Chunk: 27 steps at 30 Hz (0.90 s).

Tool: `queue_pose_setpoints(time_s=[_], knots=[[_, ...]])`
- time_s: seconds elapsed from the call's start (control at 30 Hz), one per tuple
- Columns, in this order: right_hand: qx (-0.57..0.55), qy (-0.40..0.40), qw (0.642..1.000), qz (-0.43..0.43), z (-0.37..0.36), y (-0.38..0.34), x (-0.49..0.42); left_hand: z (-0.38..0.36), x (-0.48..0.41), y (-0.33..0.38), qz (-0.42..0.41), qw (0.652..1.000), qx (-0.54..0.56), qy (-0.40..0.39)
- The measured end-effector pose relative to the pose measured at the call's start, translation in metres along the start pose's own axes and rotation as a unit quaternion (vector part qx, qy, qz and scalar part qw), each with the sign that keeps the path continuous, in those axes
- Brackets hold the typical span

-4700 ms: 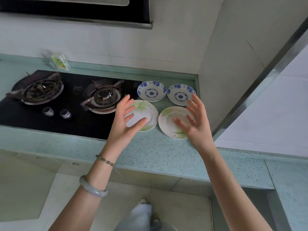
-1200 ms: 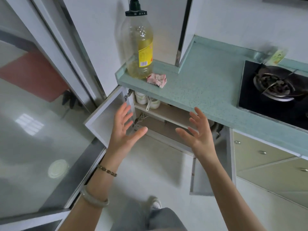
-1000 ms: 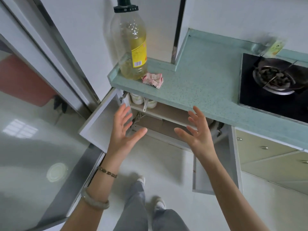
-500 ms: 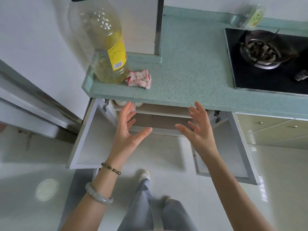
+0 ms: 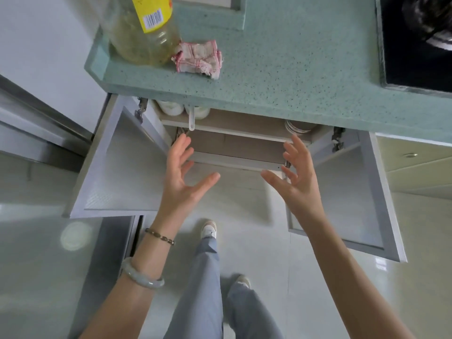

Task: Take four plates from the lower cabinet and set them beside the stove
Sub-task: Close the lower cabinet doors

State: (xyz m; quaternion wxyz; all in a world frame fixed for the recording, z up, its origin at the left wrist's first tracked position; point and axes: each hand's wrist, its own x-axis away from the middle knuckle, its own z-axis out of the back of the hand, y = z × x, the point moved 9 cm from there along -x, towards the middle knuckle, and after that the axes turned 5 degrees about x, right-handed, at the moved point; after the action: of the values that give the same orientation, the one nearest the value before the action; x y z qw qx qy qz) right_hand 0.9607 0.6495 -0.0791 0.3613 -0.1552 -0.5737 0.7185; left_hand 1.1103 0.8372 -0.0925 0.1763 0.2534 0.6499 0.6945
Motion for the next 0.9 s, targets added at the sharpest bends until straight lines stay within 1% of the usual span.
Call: queue_pose_setpoints(time_s=[0.2,0.4,0.6,0.73,0.9], knots=[[0.007,0.013,1.0,0.02,-0.014,0.093,-0.014,-0.024,-0.01,-0.096,-0.018,1.0,-0.003,-0.005],[0.0,0.016,0.998,0.058,-0.05,0.201,-0.049,-0.03,-0.041,-0.204,-0.069,0.998,-0.003,-0.009],[-0.019,0.019,0.995,0.095,-0.085,0.293,-0.087,-0.039,-0.076,-0.3,-0.102,0.994,-0.015,-0.035],[-0.029,0.015,0.992,0.119,-0.096,0.33,-0.103,-0.04,-0.084,-0.338,-0.131,0.99,-0.038,-0.028],[-0.027,-0.007,0.987,0.156,-0.104,0.329,-0.107,-0.033,-0.078,-0.344,-0.157,0.987,-0.044,-0.002]])
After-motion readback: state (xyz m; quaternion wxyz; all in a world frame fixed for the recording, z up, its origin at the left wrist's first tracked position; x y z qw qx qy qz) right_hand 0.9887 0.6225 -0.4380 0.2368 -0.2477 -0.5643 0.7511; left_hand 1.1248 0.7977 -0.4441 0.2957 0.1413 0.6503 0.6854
